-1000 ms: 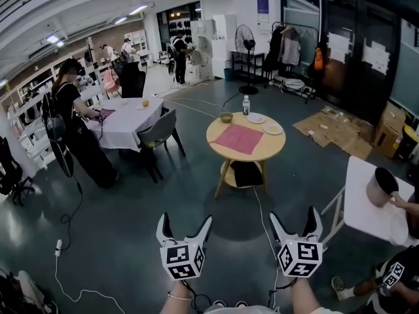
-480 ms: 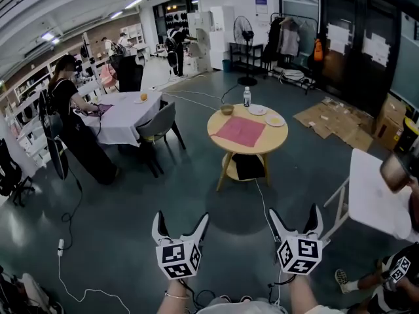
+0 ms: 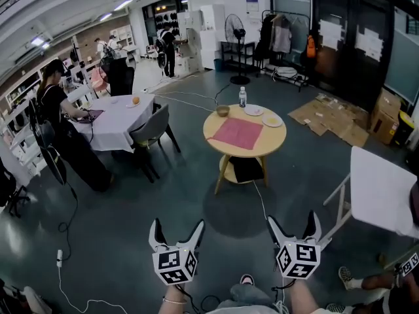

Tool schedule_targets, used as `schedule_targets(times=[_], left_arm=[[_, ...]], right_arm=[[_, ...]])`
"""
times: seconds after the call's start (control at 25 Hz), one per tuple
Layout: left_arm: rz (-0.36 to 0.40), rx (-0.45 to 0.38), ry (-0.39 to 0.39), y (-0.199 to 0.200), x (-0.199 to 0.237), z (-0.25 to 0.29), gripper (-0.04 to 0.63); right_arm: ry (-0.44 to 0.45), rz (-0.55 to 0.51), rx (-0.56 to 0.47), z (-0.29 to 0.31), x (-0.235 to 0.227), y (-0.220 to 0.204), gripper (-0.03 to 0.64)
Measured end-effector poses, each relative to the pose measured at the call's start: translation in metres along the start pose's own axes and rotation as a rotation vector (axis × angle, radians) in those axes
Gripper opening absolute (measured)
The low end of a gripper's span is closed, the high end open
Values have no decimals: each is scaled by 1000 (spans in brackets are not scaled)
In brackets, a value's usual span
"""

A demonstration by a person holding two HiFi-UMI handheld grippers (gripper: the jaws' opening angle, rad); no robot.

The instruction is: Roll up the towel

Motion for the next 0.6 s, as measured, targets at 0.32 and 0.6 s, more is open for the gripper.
schedule_targets(times=[0.32, 0.6], left_arm=[[0, 13, 2, -17, 9, 57, 577], [-1, 7, 37, -24, 22, 140, 577]], right_arm=[[-5, 0, 6, 60, -9, -14, 586], [6, 12, 11, 148, -22, -22, 586]])
Point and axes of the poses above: the fingertips, and each gripper's own axes: z forward along the fingers, x to its left, y out of its top, the point moved 3 cm from there along -z, backward along the fingers, and after that the axes turned 14 degrees about -x, right-handed, at the moved point
